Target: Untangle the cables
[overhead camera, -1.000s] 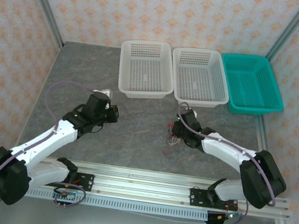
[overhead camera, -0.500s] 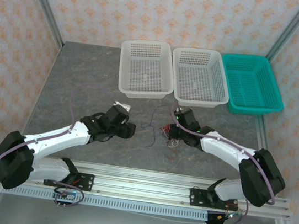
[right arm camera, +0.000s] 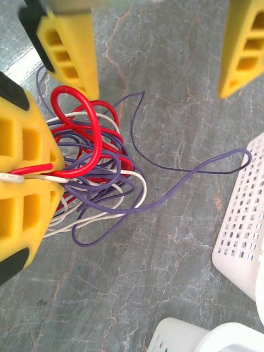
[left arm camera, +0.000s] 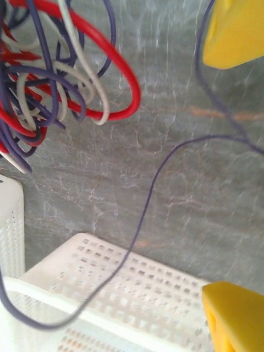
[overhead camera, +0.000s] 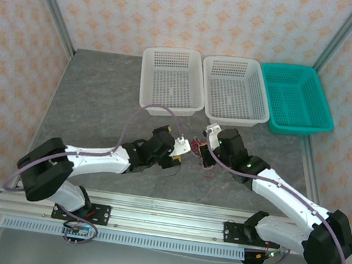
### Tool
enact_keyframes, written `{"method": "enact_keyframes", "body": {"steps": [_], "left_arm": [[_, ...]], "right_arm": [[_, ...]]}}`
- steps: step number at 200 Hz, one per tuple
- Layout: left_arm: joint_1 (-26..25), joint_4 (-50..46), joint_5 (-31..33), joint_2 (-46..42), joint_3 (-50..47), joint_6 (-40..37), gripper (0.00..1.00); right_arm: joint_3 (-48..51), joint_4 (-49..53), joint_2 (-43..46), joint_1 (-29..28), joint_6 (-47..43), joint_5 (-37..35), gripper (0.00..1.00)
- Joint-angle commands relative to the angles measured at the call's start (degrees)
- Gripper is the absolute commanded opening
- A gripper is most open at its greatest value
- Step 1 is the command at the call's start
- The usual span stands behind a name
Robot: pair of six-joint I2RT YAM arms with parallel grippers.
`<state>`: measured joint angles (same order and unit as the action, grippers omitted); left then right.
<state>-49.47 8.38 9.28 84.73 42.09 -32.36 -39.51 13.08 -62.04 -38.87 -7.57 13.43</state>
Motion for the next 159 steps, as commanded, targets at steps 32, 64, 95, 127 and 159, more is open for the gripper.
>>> {"method": "enact_keyframes", "body": {"steps": [32,64,95,127,159], "left_arm": [[5.75,9.81,-2.52,1.91,4.20,-9.84,0.99],[6.41,9.68,-4.52,6.33,9.72,-11.54,0.97],[6.36,5.59,-7.50,10.57,16.60,-10.34,0.71],[6.36,5.60,-8.40,12.88,18.59,-10.52,0.33],[6.32,4.06,-9.71,12.86,18.71,-10.27,0.24]], "right_arm": [[1.58,0.94,1.26,-0.68,-0.04,-1.80,0.00],[2.33,-1.23,1.40,-0.68,0.25,-0.68,0.00],[1.81,-1.04,1.70,-0.70,-0.38,-1.95,0.00],[2.53,-2.23,2.71,-0.68,0.44,-3.09,0.00],[3.82,-5.04,3.59,-0.68,1.30,-4.42,0.00]]}}
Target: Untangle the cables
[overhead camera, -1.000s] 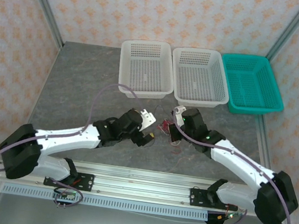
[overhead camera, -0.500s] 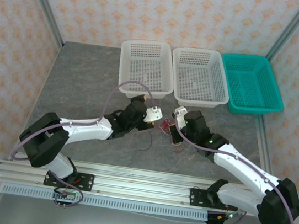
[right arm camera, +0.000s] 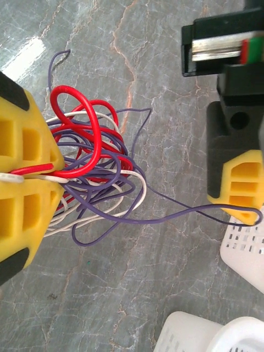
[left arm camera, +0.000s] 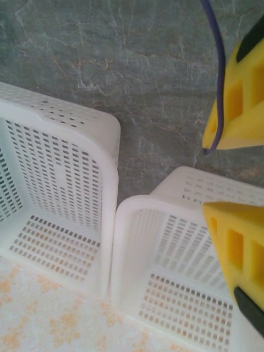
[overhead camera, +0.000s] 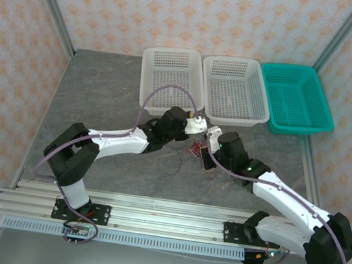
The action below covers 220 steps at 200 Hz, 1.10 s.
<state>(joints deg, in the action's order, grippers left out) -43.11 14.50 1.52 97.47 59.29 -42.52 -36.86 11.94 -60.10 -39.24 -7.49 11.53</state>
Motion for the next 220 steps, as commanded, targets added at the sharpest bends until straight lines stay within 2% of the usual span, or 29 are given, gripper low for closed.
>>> {"method": "enact_keyframes", "body": {"steps": [1,14,31,55,87,133,143,155,166,177,183,191,220], "left_arm": [[-0.04,-2.04,-1.96,0.10,1.48,-0.11,0.24],[-0.04,-1.87,-2.37,-0.31,0.89,0.43,0.20],[-0.04,-0.31,-2.73,-1.60,-0.61,1.74,0.00],[0.83,2.63,-5.11,-5.70,-3.56,5.47,0.00],[4.40,6.59,-11.25,-13.34,-8.08,15.01,0.00],[5.32,6.33,-15.25,-22.51,-13.98,19.25,0.00],[5.32,5.28,-15.57,-24.34,-15.24,19.12,0.00],[5.32,3.34,-15.66,-25.21,-16.01,17.82,0.00],[5.31,1.70,-15.70,-25.14,-16.19,16.51,0.20],[5.23,0.95,-16.61,-24.92,-16.56,14.56,0.46],[5.13,0.54,-17.20,-24.73,-16.73,13.08,0.55],[5.05,-0.27,-17.04,-24.39,-16.59,11.43,0.58],[5.13,-1.17,-16.70,-22.36,-16.36,2.64,0.59]], "right_arm": [[1.22,-3.97,1.69,-0.31,1.27,-2.59,0.00],[1.53,-4.86,2.04,-0.31,1.44,-3.48,0.00],[2.25,-6.10,2.72,-0.36,1.60,-4.77,0.00],[3.41,-7.35,4.09,-0.34,3.15,-7.74,0.00],[5.64,-9.14,5.63,-0.31,6.42,-10.68,0.02],[8.74,-11.89,6.48,-0.32,7.70,-12.42,0.03],[8.78,-11.94,6.58,-0.31,6.92,-11.41,0.02],[8.91,-12.55,6.73,-0.31,4.08,-6.12,0.03],[8.78,-13.28,6.62,-0.31,1.44,-2.01,0.03],[8.41,-13.75,6.42,-0.35,-0.54,-1.26,0.02],[8.09,-13.71,6.39,-0.31,-2.71,-0.72,0.01],[7.78,-13.31,6.47,-0.31,-5.68,0.16,0.01],[6.30,-10.53,6.22,-0.31,-14.96,1.14,0.00]]}}
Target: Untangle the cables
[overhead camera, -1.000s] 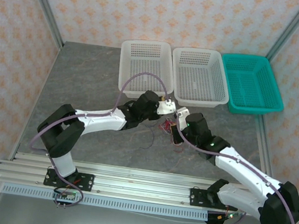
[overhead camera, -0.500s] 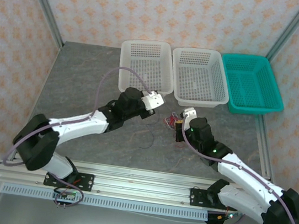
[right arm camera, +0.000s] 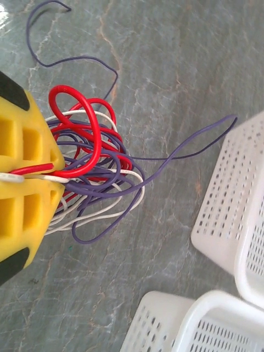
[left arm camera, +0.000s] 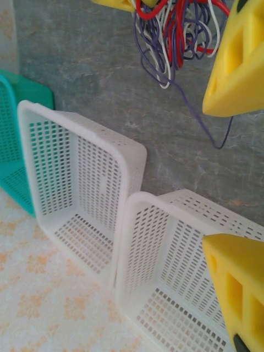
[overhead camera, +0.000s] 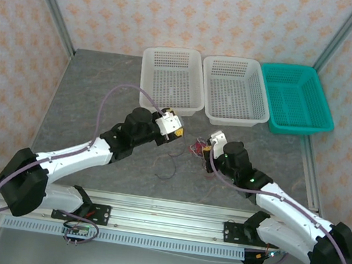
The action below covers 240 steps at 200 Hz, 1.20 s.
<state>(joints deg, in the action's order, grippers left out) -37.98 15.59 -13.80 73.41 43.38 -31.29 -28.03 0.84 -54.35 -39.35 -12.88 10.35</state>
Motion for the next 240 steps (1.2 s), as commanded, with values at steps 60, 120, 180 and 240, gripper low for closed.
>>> {"method": "enact_keyframes", "body": {"steps": [60,120,180,240], "left_arm": [[0.10,-16.27,-11.45,11.14,12.39,-16.78,0.61],[-0.08,-15.79,-14.04,17.29,16.04,-15.21,0.39],[0.30,-4.91,-8.01,14.75,10.64,-7.10,0.00],[0.80,1.65,-6.40,0.53,7.40,22.53,0.00]], "right_arm": [[-6.29,5.68,0.45,-0.22,-13.51,1.58,0.00],[-6.95,4.64,0.06,-0.20,-13.44,2.33,0.00],[-4.51,-1.81,-1.71,-0.20,-8.24,-6.59,0.00],[0.22,-16.01,-18.85,-0.25,14.02,-8.69,0.09]]}}
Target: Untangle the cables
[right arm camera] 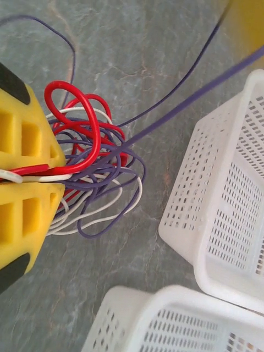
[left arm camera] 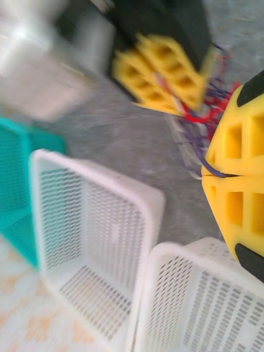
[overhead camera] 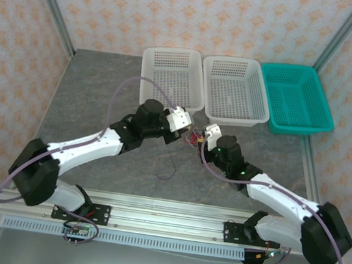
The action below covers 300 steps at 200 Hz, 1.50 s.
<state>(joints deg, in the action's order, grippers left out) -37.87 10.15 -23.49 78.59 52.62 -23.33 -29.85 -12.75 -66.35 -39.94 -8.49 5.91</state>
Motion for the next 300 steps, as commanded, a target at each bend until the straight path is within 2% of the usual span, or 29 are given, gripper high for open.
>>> {"method": "enact_keyframes", "body": {"steps": [1,32,56,86,108,118,135,149,169,182,198,212,227,245,256,276,300], "left_arm": [[0.69,7.04,3.41,-4.79,-1.92,14.74,0.00],[0.69,3.64,8.89,-6.81,-4.52,18.17,0.00],[0.59,6.18,8.74,-6.74,-7.23,21.38,0.00],[0.24,5.49,9.00,-6.15,-7.78,22.75,0.00],[0.16,5.28,9.54,-6.84,-7.98,22.89,0.00],[0.07,5.07,9.15,-7.16,-7.92,22.91,0.00],[0.03,5.31,7.35,-7.68,-7.81,23.22,0.00],[-0.01,5.30,5.91,-8.45,-7.64,23.71,0.00],[-0.02,3.76,5.55,-10.39,-6.90,24.25,0.00],[-0.01,1.67,6.38,-12.42,-6.02,24.81,0.00],[0.06,-2.75,8.29,-15.25,-3.81,26.25,0.00],[0.07,-6.27,10.54,-18.02,-1.79,27.54,0.00],[0.07,-10.78,16.40,-21.02,0.69,29.21,0.00],[0.29,-19.47,29.19,-23.14,5.52,33.05,0.00],[1.15,-24.49,34.43,-23.39,8.27,35.17,0.00],[2.42,-27.52,34.52,-22.83,10.70,35.88,0.00],[2.75,-27.13,32.41,-21.03,13.75,35.67,0.00]], "right_arm": [[1.97,-2.21,-7.12,0.37,9.72,-4.42,0.09],[1.87,0.44,-9.23,0.39,12.60,-4.90,0.13],[2.98,-0.57,-4.49,0.39,12.87,0.40,0.36],[3.81,-1.36,4.11,0.34,11.23,3.37,0.47],[5.48,-7.79,8.51,0.39,11.81,3.28,0.67],[6.00,-12.63,8.40,0.39,12.27,2.54,0.70],[4.98,-18.89,4.04,0.39,12.39,1.09,0.70],[2.13,-20.28,-1.04,0.35,10.82,1.48,0.70],[-1.17,-23.25,-11.23,0.39,9.27,1.72,0.68],[-2.58,-24.76,-17.55,0.35,8.56,-1.28,0.59],[-3.23,-25.10,-23.44,0.39,11.61,-9.42,0.39],[-2.28,-25.58,-25.96,0.39,15.58,-13.67,0.33],[-0.42,-25.71,-26.23,0.39,19.35,-14.53,0.33],[1.07,-23.00,-26.20,0.38,23.40,-15.84,0.33],[2.11,-22.06,-26.64,0.44,25.15,-16.95,0.33],[4.29,-22.71,-26.41,0.39,26.39,-16.18,0.35],[4.78,-19.89,-21.23,0.40,26.89,-12.77,0.44]]}}
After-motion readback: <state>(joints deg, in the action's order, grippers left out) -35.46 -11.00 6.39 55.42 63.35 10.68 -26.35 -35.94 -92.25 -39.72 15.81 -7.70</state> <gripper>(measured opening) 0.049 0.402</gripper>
